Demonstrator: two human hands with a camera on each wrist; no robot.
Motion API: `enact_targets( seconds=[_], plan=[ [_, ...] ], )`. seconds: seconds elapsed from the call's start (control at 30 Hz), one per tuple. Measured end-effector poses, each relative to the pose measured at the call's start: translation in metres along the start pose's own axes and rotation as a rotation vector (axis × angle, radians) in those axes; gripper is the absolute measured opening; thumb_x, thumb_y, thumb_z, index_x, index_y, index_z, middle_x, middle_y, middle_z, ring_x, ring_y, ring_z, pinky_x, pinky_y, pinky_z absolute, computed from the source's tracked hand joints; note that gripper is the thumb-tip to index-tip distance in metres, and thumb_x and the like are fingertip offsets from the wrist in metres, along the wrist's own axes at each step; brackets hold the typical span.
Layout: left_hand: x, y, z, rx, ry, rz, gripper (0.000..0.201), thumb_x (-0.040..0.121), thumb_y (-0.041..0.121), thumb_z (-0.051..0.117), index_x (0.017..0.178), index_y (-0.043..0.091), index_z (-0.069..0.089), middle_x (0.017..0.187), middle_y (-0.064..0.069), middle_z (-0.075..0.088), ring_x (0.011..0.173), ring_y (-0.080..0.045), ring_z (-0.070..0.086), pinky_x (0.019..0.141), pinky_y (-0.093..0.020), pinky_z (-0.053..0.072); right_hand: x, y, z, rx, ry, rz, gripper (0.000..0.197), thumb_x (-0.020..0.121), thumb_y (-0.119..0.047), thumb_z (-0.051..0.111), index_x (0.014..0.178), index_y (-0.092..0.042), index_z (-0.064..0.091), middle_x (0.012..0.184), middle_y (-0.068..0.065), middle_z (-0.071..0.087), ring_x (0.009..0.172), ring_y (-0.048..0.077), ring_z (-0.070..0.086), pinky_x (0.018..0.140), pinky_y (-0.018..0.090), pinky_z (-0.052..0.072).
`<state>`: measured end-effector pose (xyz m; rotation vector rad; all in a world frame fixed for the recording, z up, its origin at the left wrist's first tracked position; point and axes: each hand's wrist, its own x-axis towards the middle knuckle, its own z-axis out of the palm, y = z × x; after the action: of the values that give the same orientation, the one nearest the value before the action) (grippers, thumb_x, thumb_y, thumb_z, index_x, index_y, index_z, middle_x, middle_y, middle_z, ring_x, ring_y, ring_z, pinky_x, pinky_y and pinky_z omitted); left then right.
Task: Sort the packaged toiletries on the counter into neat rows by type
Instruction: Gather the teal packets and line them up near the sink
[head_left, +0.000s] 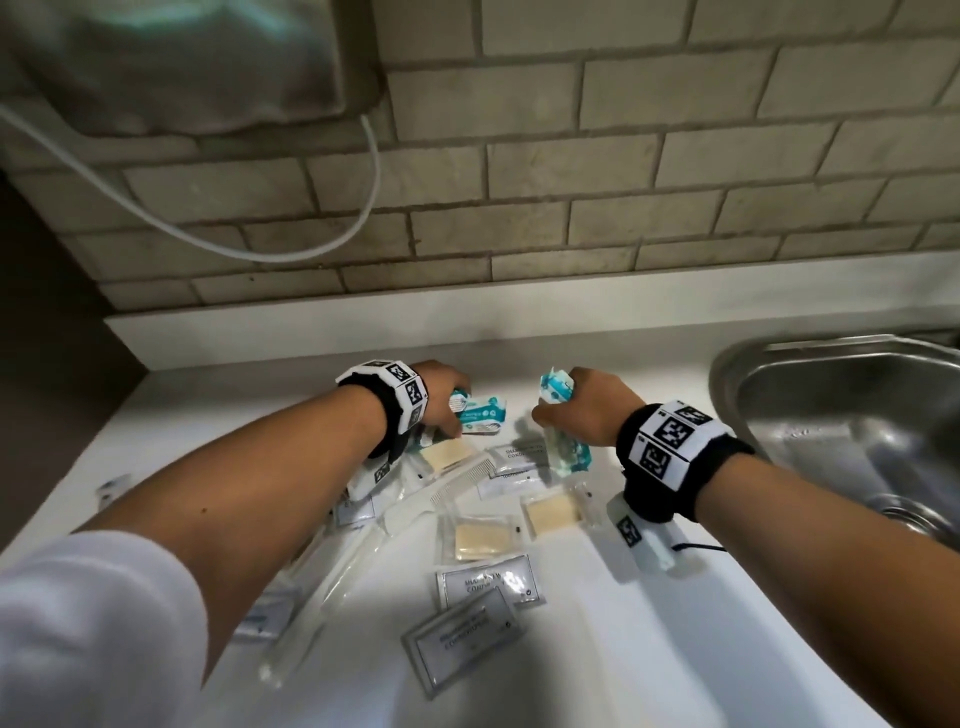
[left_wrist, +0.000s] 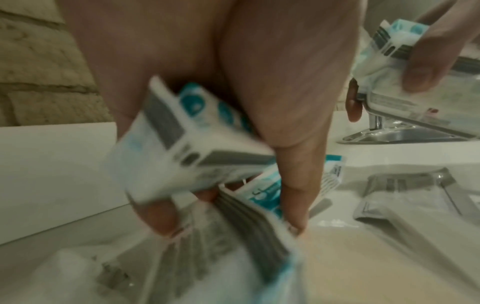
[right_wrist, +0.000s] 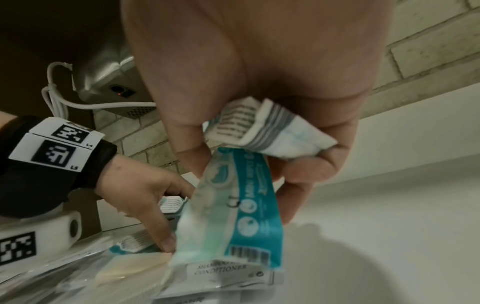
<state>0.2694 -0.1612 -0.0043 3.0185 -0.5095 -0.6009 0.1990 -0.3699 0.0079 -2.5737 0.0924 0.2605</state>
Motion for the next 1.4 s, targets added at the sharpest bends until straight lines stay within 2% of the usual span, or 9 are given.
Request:
enact_targets(
  seconds=[0.1,0.3,0.53,0.7,0.87,1.0,1.17,1.27,1.4],
  plan=[
    [-0.005,-0.004,0.004,-0.058,0.001,-0.022,0.044,0.070,0.026,0.082,0.108,0.022,0.061,0.089,-0.003,0.072,0.060,-0.020,0.065,0.056,-0.023,0.052,-0.004,0.000,0.002,-0.014,-0.010,0.012,0.037,0.078,-0.046,0.064,0.094,-0.015,0.053,0.078,0.000,0.060,0.067,0.014,0.058,0.052,0.024,0.040],
    [-0.019,-0.009,0.005,-0.061,0.123,-0.034,0.049,0.067,0.024,0.083,0.112,0.019,0.064,0.101,-0.002,0.071,0.088,-0.024,0.066,0.071,-0.025,0.048,-0.011,-0.002,0.003,0.004,-0.021,0.033,0.042,0.076,-0.047,0.064,0.101,-0.014,0.056,0.089,0.003,0.065,0.074,0.018,0.061,0.054,0.025,0.041],
    [-0.036,0.015,-0.028,-0.118,0.238,0.057,0.047,0.071,0.022,0.079,0.116,0.023,0.063,0.101,-0.002,0.072,0.074,-0.017,0.062,0.069,-0.024,0.049,-0.034,0.024,-0.015,0.073,-0.027,0.153,0.056,0.084,-0.041,0.060,0.129,-0.011,0.042,0.087,0.005,0.061,0.063,0.015,0.059,0.049,0.025,0.045],
    [-0.034,0.091,-0.039,-0.033,0.184,0.186,0.046,0.072,0.027,0.079,0.115,0.019,0.065,0.103,-0.004,0.070,0.086,-0.021,0.062,0.073,-0.027,0.048,-0.055,0.058,-0.023,0.111,-0.081,0.329,0.034,0.084,-0.038,0.064,0.098,-0.007,0.057,0.073,0.005,0.062,0.056,0.020,0.063,0.042,0.023,0.045],
    [-0.007,0.167,-0.018,0.069,0.106,0.226,0.056,0.071,0.032,0.081,0.121,0.016,0.063,0.110,-0.007,0.069,0.099,-0.028,0.064,0.080,-0.029,0.051,-0.066,0.098,-0.028,0.216,-0.077,0.422,0.032,0.086,-0.039,0.064,0.084,-0.008,0.063,0.069,0.004,0.064,0.054,0.019,0.061,0.048,0.023,0.050],
    [0.012,0.200,0.001,0.130,0.031,0.178,0.063,0.063,0.039,0.081,0.119,0.015,0.064,0.107,-0.006,0.071,0.093,-0.028,0.067,0.084,-0.034,0.055,-0.068,0.119,-0.026,0.361,-0.098,0.449,0.026,0.091,-0.030,0.059,0.080,-0.007,0.067,0.052,0.003,0.066,0.042,0.017,0.060,0.044,0.021,0.050],
    [0.025,0.218,0.009,0.179,-0.006,0.104,0.063,0.047,0.046,0.084,0.100,0.015,0.073,0.087,-0.004,0.073,0.077,-0.026,0.069,0.077,-0.037,0.059,-0.061,0.134,-0.019,0.579,-0.111,0.533,0.026,0.087,-0.023,0.060,0.095,0.001,0.066,0.068,0.015,0.068,0.055,0.026,0.058,0.065,0.035,0.050],
    [0.022,0.223,0.004,0.121,-0.033,0.080,0.059,0.049,0.045,0.087,0.098,0.016,0.073,0.086,-0.002,0.074,0.077,-0.024,0.070,0.077,-0.035,0.059,-0.057,0.140,-0.018,0.588,-0.118,0.523,0.026,0.085,-0.025,0.058,0.092,0.000,0.063,0.066,0.015,0.068,0.052,0.025,0.056,0.062,0.035,0.048],
    [0.016,0.217,-0.002,0.006,-0.029,0.092,0.072,0.058,0.031,0.088,0.123,0.017,0.062,0.112,-0.002,0.071,0.096,-0.024,0.067,0.084,-0.030,0.054,-0.063,0.144,-0.032,0.324,-0.049,0.434,0.050,0.081,-0.040,0.066,0.112,-0.004,0.051,0.087,0.010,0.068,0.058,0.020,0.060,0.044,0.020,0.044]
  ],
)
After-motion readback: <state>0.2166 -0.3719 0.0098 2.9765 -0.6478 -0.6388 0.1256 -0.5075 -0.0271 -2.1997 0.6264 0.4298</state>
